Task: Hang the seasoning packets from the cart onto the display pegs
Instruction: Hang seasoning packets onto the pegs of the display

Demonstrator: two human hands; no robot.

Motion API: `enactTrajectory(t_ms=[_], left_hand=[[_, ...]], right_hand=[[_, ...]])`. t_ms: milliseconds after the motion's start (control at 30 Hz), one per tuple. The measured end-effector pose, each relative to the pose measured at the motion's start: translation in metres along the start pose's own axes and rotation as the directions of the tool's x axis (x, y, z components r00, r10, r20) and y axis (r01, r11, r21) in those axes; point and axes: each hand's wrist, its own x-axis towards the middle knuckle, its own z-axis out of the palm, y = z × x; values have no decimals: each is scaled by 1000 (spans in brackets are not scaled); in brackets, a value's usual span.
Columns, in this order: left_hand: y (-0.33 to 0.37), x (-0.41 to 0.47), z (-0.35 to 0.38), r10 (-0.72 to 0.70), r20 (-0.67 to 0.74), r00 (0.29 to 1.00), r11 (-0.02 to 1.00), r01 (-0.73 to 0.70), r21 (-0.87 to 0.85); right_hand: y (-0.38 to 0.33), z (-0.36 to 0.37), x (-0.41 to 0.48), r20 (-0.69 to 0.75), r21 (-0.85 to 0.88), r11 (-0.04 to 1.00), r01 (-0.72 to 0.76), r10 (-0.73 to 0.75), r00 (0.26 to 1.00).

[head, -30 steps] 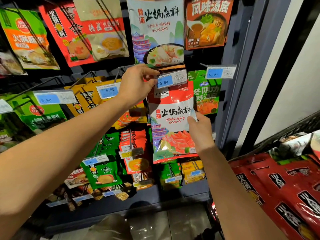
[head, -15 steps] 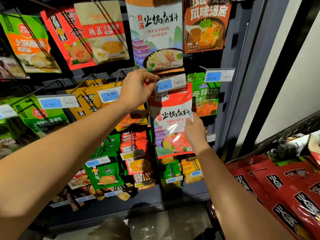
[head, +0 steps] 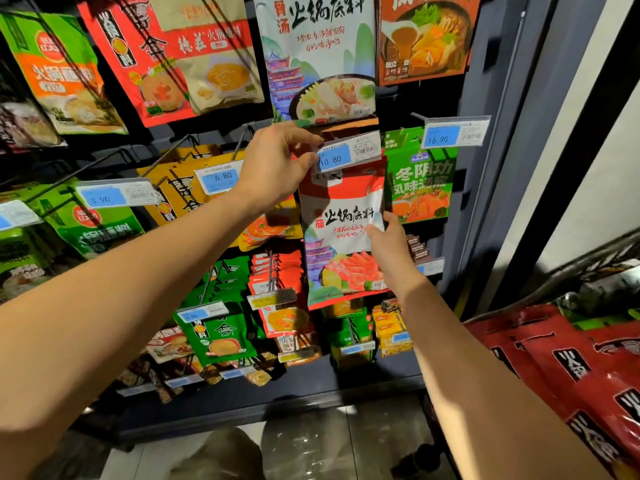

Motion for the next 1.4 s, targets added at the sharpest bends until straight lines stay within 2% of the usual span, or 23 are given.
enactTrajectory(t_ms=[100, 167, 333, 400, 500, 667, 767, 900, 1067, 1233, 1400], left_hand=[[1, 0, 1, 4, -5, 1000, 1000, -4, 3], [1, 1, 1, 0, -5, 1000, 1000, 0, 8], [0, 1, 1, -8, -4, 1000, 1000, 8, 0], [0, 1, 1, -11, -5, 1000, 1000, 11, 2], [-1, 2, 2, -12, -3, 1000, 1000, 12, -4], [-1, 1, 2, -19, -6, 1000, 1000, 19, -5], [-2, 1, 3, -16, -10, 1000, 1000, 16, -4], [-3, 0, 5, -8, -19, 1000, 1000, 8, -12], [-4, 0, 5, 2, -29, 1000, 1000, -2, -22], [-4, -1, 4, 8, -24, 1000, 1000, -9, -17], [-4, 1, 3, 6, -16, 1000, 1000, -6, -18]], right_hand=[[5, 1, 3, -144, -21, 997, 69, -71, 987], [9, 3, 6, -182, -37, 995, 93, -98, 978], [16, 17, 0, -24, -184, 969, 168, -175, 984], [18, 13, 0, -53, -152, 978, 145, -155, 987], [13, 7, 4, -187, -126, 985, 120, -143, 972], [10, 15, 1, -125, -298, 930, 217, -264, 956], [13, 9, -1, -175, -405, 862, 304, -399, 900], [14, 6, 1, -136, -588, 709, 390, -561, 816], [11, 5, 7, -52, -689, 584, 429, -630, 774], [0, 6, 18, -17, -714, 580, 393, -575, 818], [-2, 4, 28, 8, -547, 724, 420, -497, 868]])
